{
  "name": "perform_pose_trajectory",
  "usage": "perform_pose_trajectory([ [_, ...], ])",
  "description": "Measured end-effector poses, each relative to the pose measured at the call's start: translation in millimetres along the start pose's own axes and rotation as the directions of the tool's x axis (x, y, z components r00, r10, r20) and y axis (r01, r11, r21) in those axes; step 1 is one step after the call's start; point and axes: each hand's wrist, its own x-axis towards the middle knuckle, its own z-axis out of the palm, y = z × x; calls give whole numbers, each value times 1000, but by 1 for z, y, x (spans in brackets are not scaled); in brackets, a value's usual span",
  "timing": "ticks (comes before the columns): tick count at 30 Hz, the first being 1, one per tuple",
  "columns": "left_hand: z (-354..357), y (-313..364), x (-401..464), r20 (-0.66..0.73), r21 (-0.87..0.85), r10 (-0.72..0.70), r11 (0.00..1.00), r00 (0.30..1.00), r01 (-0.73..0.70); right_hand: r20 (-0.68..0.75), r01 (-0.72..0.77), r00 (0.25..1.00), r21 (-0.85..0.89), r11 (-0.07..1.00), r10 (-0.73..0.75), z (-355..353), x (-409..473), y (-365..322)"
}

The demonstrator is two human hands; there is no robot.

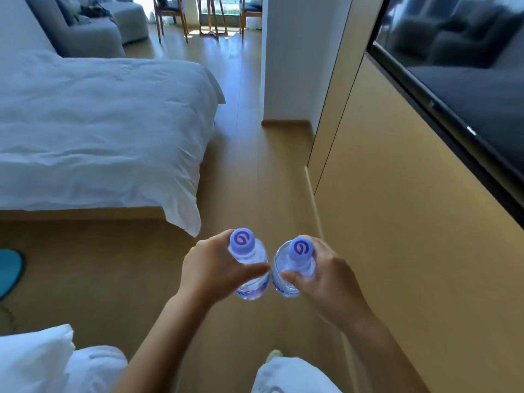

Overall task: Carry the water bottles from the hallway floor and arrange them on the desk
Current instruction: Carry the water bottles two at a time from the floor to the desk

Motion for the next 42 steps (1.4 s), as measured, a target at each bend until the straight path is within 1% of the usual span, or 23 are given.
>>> perform_pose_trajectory([
  [4,9,18,64,-31,-16,-57,998,998,57,7,29,1000,-40,999,-28,-21,78,11],
  [7,14,26,107,-46,-4,-77,997,996,76,17,41,999,-78,996,-40,-29,128,18],
  [9,14,28,137,-47,-8,-84,996,995,84,25,35,999,-72,997,-34,-31,160,21],
  [17,7,24,290,-8,-36,-45,998,999,44,47,21,999,-47,999,-19,-11,309,14],
  [23,-26,30,429,69,87,60,994,996,-66,18,-8,1000,-49,999,8,2,439,-13],
  [27,-46,30,514,54,71,60,995,997,-64,-29,-22,999,-7,1000,22,8,517,-27],
  [33,-49,25,628,62,82,59,995,996,-64,-34,-56,998,19,998,56,12,628,-26],
  [35,-46,26,670,58,99,38,994,998,-43,-22,-60,998,18,998,60,12,669,-21],
  [39,-34,38,759,49,108,27,994,998,-32,0,-36,999,3,999,36,4,763,-13],
  [42,-31,56,827,31,99,23,995,999,-26,32,22,999,-63,998,-20,-8,839,-12],
])
